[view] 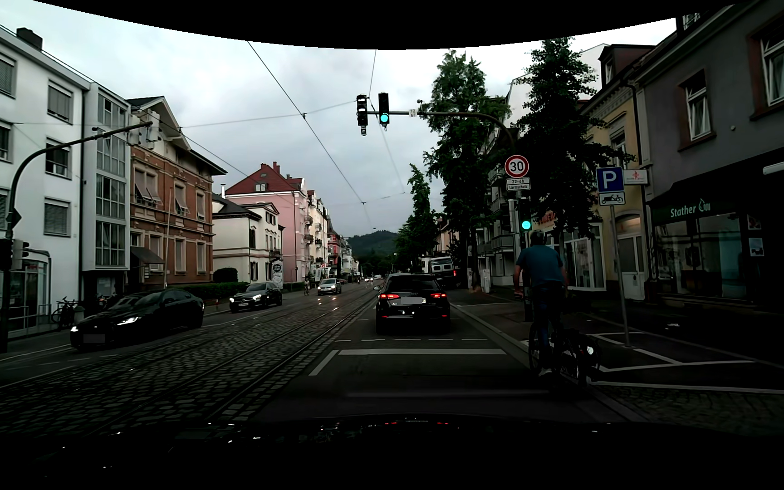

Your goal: Follow the waypoints while adhering to traffic rules and regulations

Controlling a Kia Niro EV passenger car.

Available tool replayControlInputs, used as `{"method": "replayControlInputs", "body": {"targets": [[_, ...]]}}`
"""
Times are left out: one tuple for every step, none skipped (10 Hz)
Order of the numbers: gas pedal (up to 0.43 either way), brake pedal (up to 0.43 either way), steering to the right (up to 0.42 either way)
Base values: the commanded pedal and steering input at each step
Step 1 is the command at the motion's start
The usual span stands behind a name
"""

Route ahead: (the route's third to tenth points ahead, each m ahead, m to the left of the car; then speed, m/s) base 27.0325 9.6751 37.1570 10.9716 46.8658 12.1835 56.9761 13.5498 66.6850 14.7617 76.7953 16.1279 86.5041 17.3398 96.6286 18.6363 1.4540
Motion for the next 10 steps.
{"method": "replayControlInputs", "body": {"targets": [[0.118, 0.000, -0.009], [0.118, 0.000, -0.009], [0.130, 0.000, -0.009], [0.130, 0.000, -0.009], [0.130, 0.000, -0.009], [0.130, 0.000, -0.009], [0.130, 0.000, -0.010], [0.130, 0.000, -0.010], [0.130, 0.000, -0.009], [0.138, 0.000, -0.010]]}}
